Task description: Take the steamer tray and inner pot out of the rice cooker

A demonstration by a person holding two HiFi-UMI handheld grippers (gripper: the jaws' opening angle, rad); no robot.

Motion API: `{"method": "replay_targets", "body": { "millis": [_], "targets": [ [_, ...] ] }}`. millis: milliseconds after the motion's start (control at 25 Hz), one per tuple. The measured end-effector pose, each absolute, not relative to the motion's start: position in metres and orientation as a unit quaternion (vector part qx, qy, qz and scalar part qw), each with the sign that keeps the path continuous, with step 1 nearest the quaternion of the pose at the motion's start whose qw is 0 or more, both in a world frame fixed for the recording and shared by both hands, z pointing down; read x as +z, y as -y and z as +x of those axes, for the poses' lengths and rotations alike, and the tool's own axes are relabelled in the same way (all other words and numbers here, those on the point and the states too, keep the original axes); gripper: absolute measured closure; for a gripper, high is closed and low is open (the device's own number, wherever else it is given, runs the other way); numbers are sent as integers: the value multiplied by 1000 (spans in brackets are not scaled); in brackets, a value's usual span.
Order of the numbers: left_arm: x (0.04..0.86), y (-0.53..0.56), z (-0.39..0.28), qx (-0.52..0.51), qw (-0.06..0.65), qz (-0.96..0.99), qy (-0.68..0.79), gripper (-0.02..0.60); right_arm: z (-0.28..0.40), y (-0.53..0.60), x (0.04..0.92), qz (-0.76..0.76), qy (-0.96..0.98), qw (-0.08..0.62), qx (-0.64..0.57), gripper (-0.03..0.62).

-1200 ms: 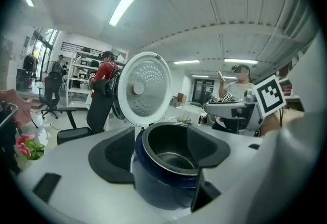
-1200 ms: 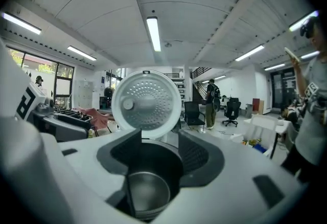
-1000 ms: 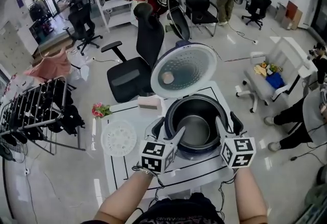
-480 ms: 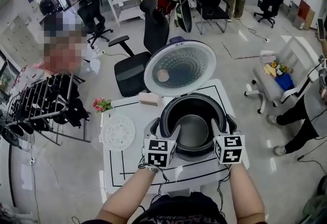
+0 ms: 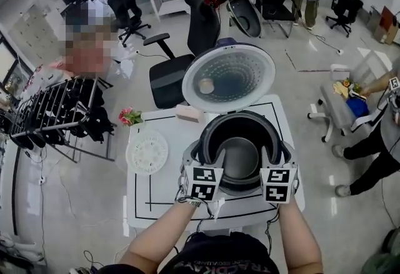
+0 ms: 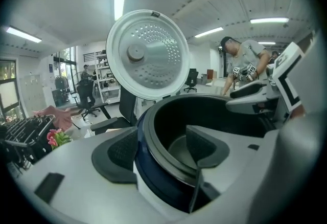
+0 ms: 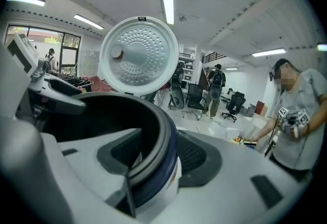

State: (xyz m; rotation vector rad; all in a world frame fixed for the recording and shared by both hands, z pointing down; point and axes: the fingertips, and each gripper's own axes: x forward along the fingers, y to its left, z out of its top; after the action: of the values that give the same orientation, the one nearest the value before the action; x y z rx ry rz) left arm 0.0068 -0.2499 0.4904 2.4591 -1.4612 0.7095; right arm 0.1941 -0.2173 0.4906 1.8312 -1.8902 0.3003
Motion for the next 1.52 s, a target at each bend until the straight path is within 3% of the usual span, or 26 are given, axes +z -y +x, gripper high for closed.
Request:
{"method": "replay_targets", "body": {
  "millis": [80,640,1160,1520],
  "targets": [
    [491,250,7,248,89,827,497,314,194,218,490,672,692,242,109,384],
    [497,248,3,282,73,797,528,360,192,215,491,674,683,254,118,433],
    [508,255,-6,328,79,767,546,442,196,214,488,684,658,282,141,480],
    [492,254,-11,261,147,768,567,484,201,214,480,693,667,164,217,510]
  ]
}}
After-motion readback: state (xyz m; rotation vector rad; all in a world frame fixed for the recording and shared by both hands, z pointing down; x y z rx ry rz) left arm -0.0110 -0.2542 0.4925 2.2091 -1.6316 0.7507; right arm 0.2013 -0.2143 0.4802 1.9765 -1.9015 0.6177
